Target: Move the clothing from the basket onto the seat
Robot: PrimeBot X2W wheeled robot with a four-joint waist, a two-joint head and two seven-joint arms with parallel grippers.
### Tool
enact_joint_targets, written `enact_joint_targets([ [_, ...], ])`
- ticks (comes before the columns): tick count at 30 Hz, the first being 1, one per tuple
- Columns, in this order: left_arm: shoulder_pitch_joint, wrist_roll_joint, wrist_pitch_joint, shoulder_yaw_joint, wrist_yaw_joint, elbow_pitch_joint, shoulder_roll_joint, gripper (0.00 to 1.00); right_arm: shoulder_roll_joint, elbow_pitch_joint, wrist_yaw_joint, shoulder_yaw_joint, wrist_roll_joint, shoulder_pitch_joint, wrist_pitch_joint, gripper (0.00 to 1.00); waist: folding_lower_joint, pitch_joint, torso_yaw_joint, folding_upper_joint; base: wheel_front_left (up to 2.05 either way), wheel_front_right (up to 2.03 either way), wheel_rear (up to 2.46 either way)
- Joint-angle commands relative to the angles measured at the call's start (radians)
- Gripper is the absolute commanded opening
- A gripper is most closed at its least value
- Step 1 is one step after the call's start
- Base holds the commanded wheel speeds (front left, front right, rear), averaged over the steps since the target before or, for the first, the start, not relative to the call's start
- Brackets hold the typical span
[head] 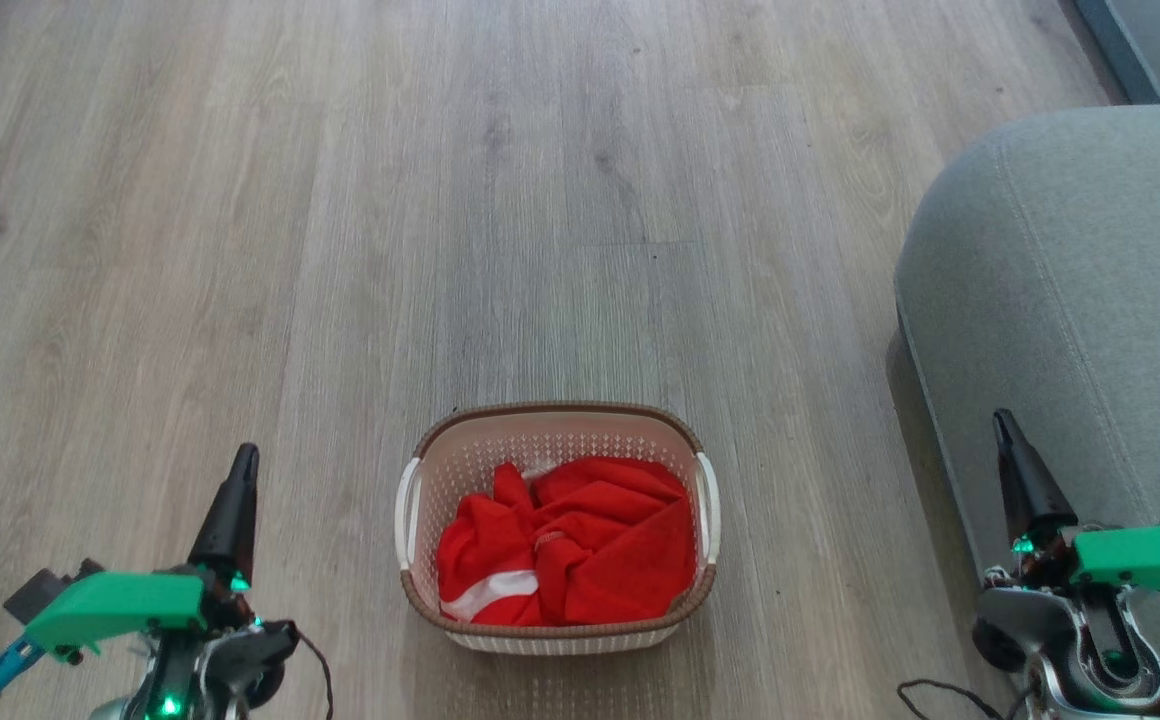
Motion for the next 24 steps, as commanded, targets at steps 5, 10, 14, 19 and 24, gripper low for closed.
enact_joint_targets([
  [5,-0.032,-0.006,0.007,0.034,-0.002,-0.036,0.014,0.0,-0.004,-0.04,0.0,0.018,0.006,-0.023,0.004,0.0,0.0,0.0,0.0,-0.0001,0.0,0.0,0.0],
  [10,-0.032,-0.006,0.007,0.034,-0.002,-0.036,0.014,0.0,-0.004,-0.04,0.0,0.018,0.006,-0.023,0.004,0.0,0.0,0.0,0.0,-0.0001,0.0,0.0,0.0],
  [14,-0.032,-0.006,0.007,0.034,-0.002,-0.036,0.014,0.0,-0.004,-0.04,0.0,0.018,0.006,-0.023,0.004,0.0,0.0,0.0,0.0,-0.0001,0.0,0.0,0.0],
  [19,-0.032,-0.006,0.007,0.034,-0.002,-0.036,0.014,0.0,-0.004,-0.04,0.0,0.018,0.006,-0.023,0.004,0.0,0.0,0.0,0.0,-0.0001,0.0,0.0,0.0],
  [24,-0.032,-0.006,0.007,0.034,-0.002,-0.036,0.014,0.0,-0.004,-0.04,0.0,0.018,0.006,-0.023,0.004,0.0,0.0,0.0,0.0,-0.0001,0.0,0.0,0.0],
])
